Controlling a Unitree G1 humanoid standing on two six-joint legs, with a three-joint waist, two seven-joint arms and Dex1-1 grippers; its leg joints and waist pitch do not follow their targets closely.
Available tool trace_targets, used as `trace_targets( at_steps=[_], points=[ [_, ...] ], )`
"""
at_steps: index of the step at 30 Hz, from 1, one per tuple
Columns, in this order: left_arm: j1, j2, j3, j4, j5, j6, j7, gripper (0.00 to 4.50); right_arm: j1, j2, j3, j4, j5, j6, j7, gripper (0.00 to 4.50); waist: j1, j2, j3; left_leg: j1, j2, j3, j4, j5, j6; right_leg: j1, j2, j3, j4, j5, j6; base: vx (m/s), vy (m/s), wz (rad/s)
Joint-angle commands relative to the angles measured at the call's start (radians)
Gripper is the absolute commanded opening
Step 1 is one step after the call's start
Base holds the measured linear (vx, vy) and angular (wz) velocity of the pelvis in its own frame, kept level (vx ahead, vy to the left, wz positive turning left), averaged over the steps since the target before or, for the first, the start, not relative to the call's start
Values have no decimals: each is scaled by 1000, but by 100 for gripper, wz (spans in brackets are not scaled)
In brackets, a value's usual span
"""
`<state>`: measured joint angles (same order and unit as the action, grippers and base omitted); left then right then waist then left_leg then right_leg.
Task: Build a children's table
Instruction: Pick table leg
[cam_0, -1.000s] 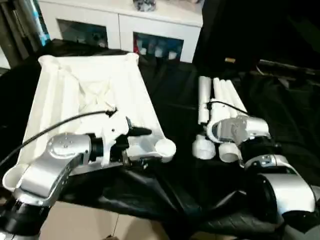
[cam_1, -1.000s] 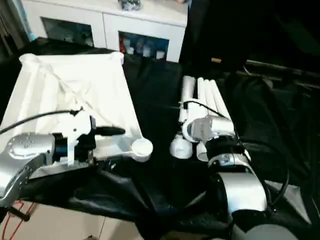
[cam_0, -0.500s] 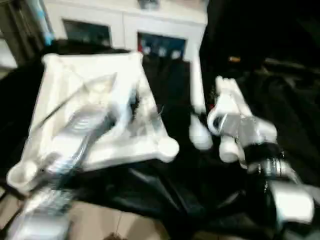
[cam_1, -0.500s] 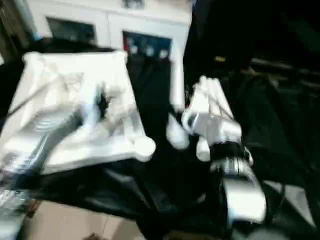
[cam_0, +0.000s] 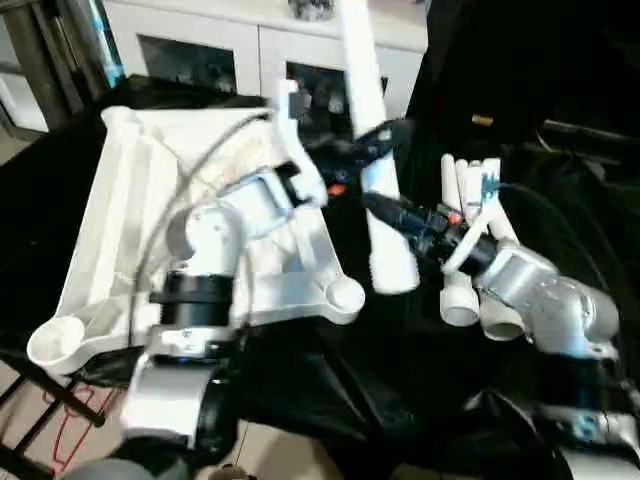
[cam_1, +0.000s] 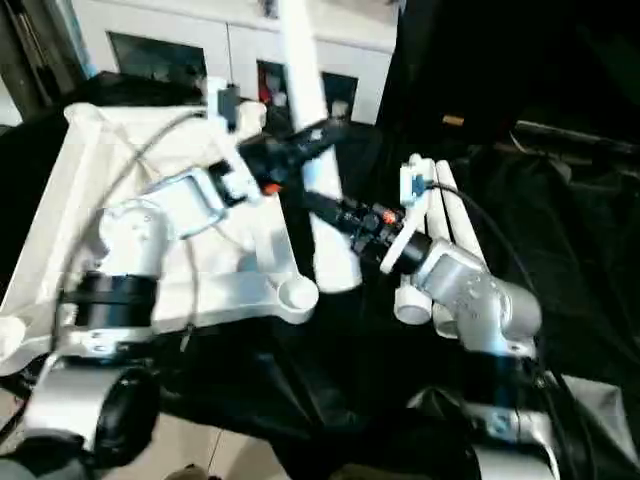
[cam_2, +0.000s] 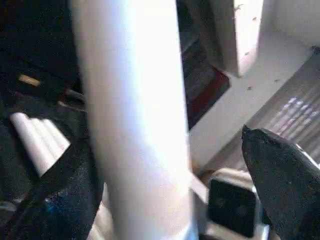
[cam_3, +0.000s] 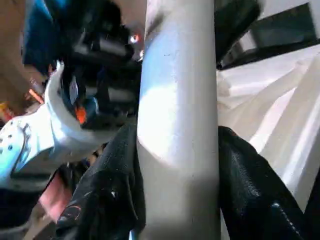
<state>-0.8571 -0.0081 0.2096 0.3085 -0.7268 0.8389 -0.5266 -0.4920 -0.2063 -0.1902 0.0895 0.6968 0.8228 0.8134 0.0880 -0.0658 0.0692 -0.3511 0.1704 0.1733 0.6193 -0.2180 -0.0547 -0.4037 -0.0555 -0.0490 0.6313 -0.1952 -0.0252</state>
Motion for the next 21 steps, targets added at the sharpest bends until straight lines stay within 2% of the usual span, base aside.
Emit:
trace_targets(
  at_steps=[1, 4, 5, 6, 7, 8, 9, 12, 16, 17, 20, 21],
  points=[
    [-26, -8, 11, -26, -35, 23, 9, 450, 4, -11, 13, -25, -6, 8, -1, 184, 4, 7, -75, -1, 51, -16, -68, -21, 40, 71, -88, 52, -72, -67, -257, 0, 0, 0],
    [-25, -13, 21, -31, -28, 37, 32, 450, 8, -16, 37, -29, -32, -8, -15, 184, 3, 8, -75, -1, 52, -17, -69, -23, 35, 69, -87, 51, -73, -79, -247, 0, 0, 0],
    [-24, -15, 23, -33, -22, 38, 42, 432, 9, -17, 42, -30, -37, -12, -20, 184, 2, 10, -75, -1, 53, -18, -69, -23, 33, 69, -88, 51, -73, -77, -245, 0, 0, 0],
    [-22, -18, 25, -36, -20, 40, 50, 421, 10, -18, 44, -33, -37, -12, -20, 184, 0, 4, -75, -2, 52, -17, -69, -22, 33, 70, -86, 51, -74, -75, -242, 0, 0, 0],
    [-19, -19, 26, -40, -28, 45, 58, 414, 11, -20, 46, -36, -32, -10, -20, 184, 2, 7, -75, -1, 52, -17, -69, -20, 35, 70, -87, 52, -74, -77, -241, 0, 0, 0],
    [-17, -20, 30, -44, -35, 52, 66, 411, 10, -19, 46, -39, -30, -8, -23, 184, 2, 3, -75, -2, 52, -17, -70, -18, 36, 70, -87, 52, -73, -76, -240, 0, 0, 0],
    [-14, -19, 34, -49, -46, 60, 75, 401, 7, -17, 45, -43, -24, -6, -27, 184, 3, 6, -75, -2, 53, -18, -70, -11, 38, 69, -88, 51, -73, -71, -240, 0, 0, 0],
    [10, -5, 20, -72, -34, 56, 89, 376, 7, -15, 47, -50, -21, -6, -33, 184, 3, 3, -75, -2, 54, -17, -70, -3, 42, 69, -88, 51, -71, -59, -241, 0, 0, 0],
    [16, -4, 22, -78, -27, 47, 90, 342, 7, -14, 48, -48, -20, -10, -32, 184, 3, 4, -72, -3, 53, -17, -71, -17, 40, 68, -88, 51, -76, -96, -230, 0, 0, 0],
    [19, -5, 23, -81, -26, 46, 89, 342, 8, -13, 49, -45, -20, -12, -33, 184, 3, 9, -72, -2, 53, -17, -72, -20, 37, 67, -89, 51, -77, -101, -228, 0, 0, 0],
    [24, -4, 18, -90, -23, 45, 92, 320, 10, -14, 49, -45, -19, -14, -36, 184, 2, 6, -72, -2, 54, -18, -73, -24, 31, 67, -88, 51, -77, -100, -223, 0, 0, 0],
    [27, -6, 15, -93, -20, 43, 98, 303, 12, -13, 50, -48, -19, -14, -41, 184, 2, 8, -73, -2, 53, -18, -72, -24, 30, 67, -88, 51, -77, -99, -222, 0, 0, 0]
  ],
)
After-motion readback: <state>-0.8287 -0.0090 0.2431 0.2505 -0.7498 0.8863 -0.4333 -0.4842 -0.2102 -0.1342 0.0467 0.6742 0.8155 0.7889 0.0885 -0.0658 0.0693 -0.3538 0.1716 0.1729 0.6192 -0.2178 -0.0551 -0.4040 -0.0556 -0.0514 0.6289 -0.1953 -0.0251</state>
